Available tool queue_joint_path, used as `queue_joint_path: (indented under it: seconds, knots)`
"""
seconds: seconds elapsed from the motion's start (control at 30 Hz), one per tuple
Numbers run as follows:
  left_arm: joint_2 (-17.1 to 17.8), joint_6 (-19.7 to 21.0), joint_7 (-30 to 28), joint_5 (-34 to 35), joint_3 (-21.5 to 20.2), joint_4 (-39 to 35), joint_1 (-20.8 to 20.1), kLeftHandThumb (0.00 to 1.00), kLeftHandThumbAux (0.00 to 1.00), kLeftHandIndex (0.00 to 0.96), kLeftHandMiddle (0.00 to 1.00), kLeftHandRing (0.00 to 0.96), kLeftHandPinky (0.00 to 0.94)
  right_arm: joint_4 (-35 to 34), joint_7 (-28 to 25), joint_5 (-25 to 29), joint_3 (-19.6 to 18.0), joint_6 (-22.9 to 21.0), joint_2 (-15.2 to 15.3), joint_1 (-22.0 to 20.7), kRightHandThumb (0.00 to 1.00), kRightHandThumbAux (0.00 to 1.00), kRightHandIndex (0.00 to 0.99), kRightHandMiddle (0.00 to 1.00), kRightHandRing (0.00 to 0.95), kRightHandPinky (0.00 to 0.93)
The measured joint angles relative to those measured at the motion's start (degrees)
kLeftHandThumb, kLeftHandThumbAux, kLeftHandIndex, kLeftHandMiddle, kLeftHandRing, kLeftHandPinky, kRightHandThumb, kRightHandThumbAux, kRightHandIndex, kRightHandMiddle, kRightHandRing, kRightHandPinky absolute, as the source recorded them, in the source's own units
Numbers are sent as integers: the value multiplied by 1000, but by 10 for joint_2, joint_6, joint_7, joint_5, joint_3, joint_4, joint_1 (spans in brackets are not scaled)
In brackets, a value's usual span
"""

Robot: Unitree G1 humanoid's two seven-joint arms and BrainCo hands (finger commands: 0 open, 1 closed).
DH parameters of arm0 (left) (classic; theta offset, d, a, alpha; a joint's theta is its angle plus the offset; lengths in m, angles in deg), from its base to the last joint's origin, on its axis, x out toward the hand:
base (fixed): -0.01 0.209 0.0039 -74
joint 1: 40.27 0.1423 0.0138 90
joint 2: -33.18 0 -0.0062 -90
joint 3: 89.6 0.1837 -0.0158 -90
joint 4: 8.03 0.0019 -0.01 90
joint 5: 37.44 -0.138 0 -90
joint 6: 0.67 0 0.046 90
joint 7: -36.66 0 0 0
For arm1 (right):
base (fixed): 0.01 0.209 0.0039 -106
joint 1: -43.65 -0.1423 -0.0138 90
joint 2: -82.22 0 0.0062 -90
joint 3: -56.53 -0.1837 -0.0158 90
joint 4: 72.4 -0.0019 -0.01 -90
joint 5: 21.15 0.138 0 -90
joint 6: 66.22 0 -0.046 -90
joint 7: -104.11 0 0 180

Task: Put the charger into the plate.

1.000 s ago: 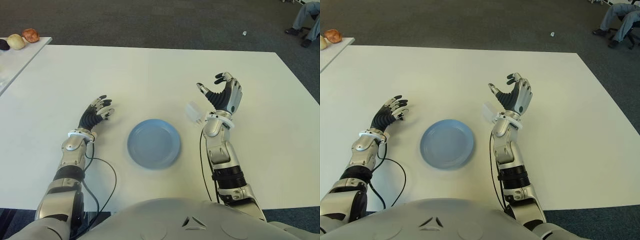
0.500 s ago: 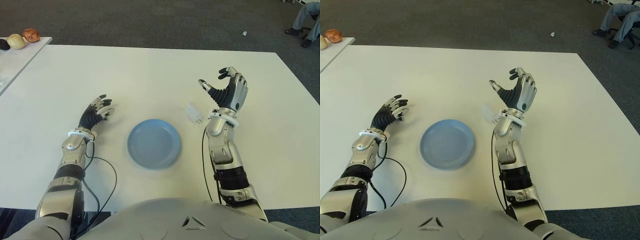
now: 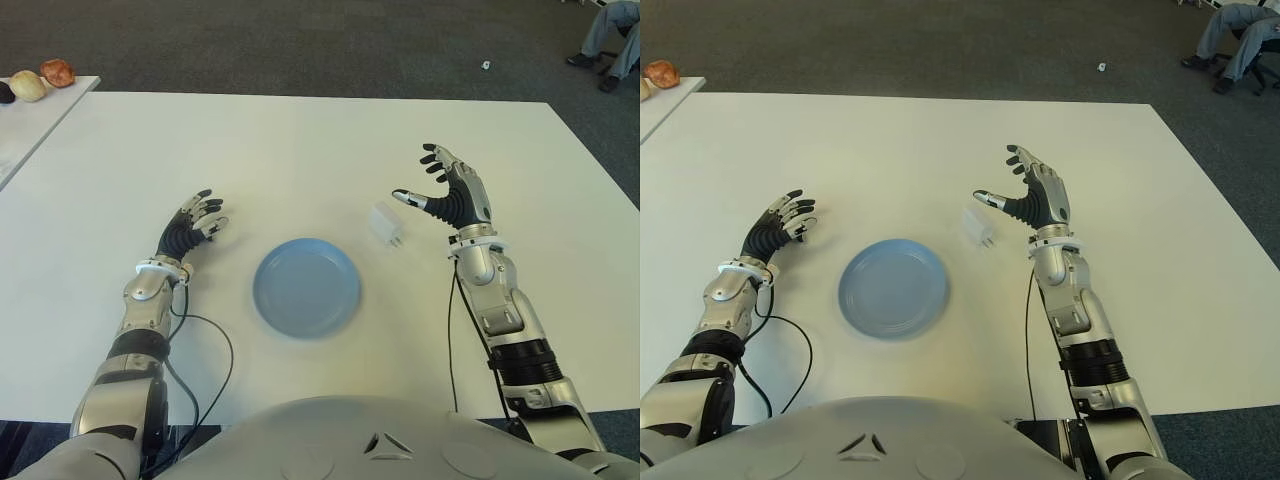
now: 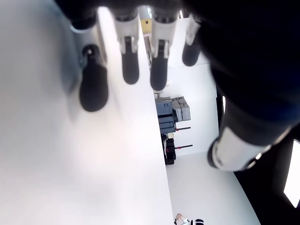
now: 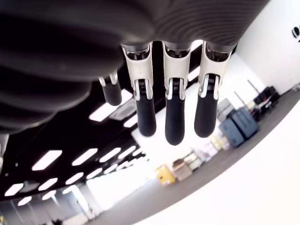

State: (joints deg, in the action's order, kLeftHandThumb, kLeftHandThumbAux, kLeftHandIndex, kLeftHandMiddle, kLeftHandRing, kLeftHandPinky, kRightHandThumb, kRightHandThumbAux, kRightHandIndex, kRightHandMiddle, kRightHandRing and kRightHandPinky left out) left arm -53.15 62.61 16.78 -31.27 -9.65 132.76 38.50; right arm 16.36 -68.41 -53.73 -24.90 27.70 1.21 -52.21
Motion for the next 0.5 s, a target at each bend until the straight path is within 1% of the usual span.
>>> queue_joint_path:
  seconds: [0.1,0.2,0.3,0.5]
  knots:
    - [-1,-2,0,0,0,0,0,74,718,121,217,176,120,34,-10,-18,16,48,34,-4,380,277,6,7,4,3]
    - [-2,-3,0,0,0,-4,1,80,718,122,218,176,123,78,-11,-43,30,94,67,-15,368,250,2,2,1,1]
    - [-2,-3,0,0,1,-9,6,86,708,122,218,177,127,112,-11,-57,37,120,91,-26,361,220,0,0,0,0]
    - [-2,-3,7,-1,2,-14,10,91,695,116,216,174,120,151,-12,-80,51,162,121,-46,346,189,0,0,0,0]
